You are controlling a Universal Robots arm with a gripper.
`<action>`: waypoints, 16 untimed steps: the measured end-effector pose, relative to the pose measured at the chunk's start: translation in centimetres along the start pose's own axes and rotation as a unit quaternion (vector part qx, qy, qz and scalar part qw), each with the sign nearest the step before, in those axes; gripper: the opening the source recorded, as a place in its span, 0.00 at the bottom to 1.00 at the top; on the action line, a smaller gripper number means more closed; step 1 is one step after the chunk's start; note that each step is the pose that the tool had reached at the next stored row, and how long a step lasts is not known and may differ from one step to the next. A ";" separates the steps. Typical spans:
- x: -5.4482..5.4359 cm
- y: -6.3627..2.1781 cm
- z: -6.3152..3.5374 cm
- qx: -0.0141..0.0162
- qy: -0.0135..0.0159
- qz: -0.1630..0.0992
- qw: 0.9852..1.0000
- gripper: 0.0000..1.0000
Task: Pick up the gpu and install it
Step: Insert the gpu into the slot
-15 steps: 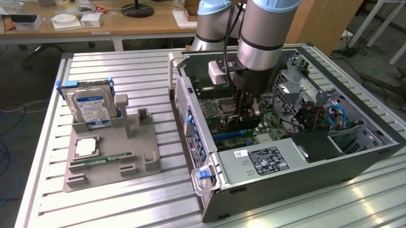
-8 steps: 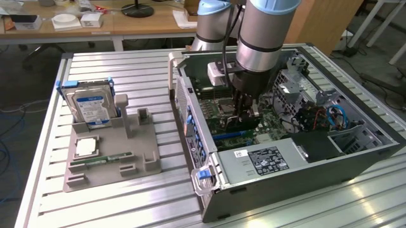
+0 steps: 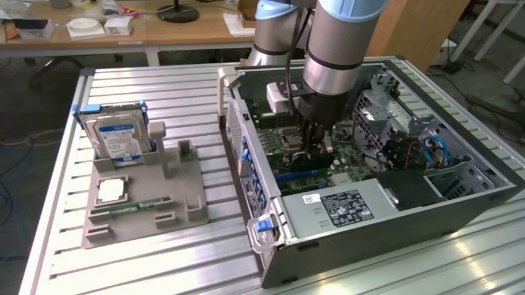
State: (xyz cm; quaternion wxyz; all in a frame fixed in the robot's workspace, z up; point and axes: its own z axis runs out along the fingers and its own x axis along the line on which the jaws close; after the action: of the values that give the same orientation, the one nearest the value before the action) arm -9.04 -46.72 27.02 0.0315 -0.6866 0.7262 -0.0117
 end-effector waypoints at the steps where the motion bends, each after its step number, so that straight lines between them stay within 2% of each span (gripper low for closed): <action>1: 0.0 0.01 0.08 0.000 0.000 0.000 1.000 0.26; 9: 0.0 0.09 0.76 0.000 0.000 0.000 1.000 0.26; 16: 0.0 0.09 0.80 0.000 0.000 0.000 1.000 0.26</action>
State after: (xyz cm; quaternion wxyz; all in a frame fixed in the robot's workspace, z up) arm -9.08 -46.67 26.22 0.0316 -0.6866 0.7262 -0.0114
